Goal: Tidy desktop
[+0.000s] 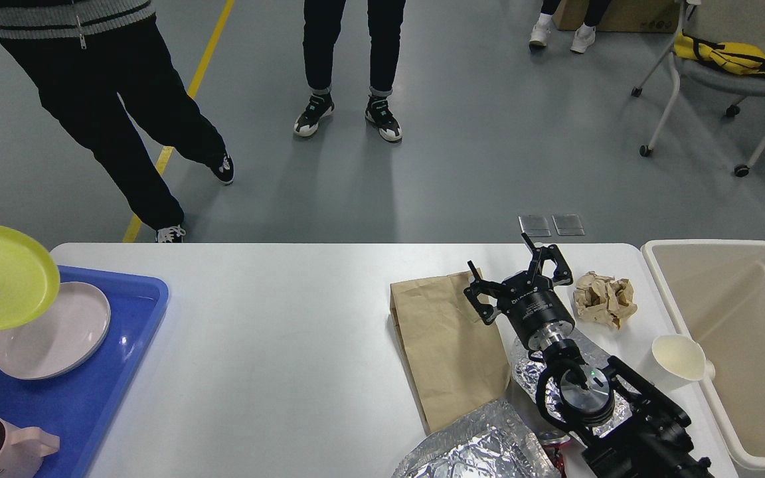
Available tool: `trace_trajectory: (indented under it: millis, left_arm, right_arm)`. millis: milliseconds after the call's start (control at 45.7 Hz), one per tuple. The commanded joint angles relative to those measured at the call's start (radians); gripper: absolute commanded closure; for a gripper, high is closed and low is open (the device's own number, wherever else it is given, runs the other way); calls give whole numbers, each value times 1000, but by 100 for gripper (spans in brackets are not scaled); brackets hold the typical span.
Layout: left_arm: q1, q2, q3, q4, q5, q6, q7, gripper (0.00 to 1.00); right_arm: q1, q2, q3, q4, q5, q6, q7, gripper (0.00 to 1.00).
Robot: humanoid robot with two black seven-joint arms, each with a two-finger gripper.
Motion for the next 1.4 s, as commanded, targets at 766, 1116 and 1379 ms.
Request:
trace_trajectory:
  millis: [766,1116,1379]
  left_arm:
    - [-88,23,5,-9,11,0,14,29]
    - [-186,19,-204,-6,8,3,82,10]
    - [-185,-132,-654,18,35,-4,68,6]
  right_arm:
    - [0,0,0,0,0,0,0,0]
    - [-1,0,0,0,0,0,0,0]
    - [-1,0,2,-1,0,0,0,0]
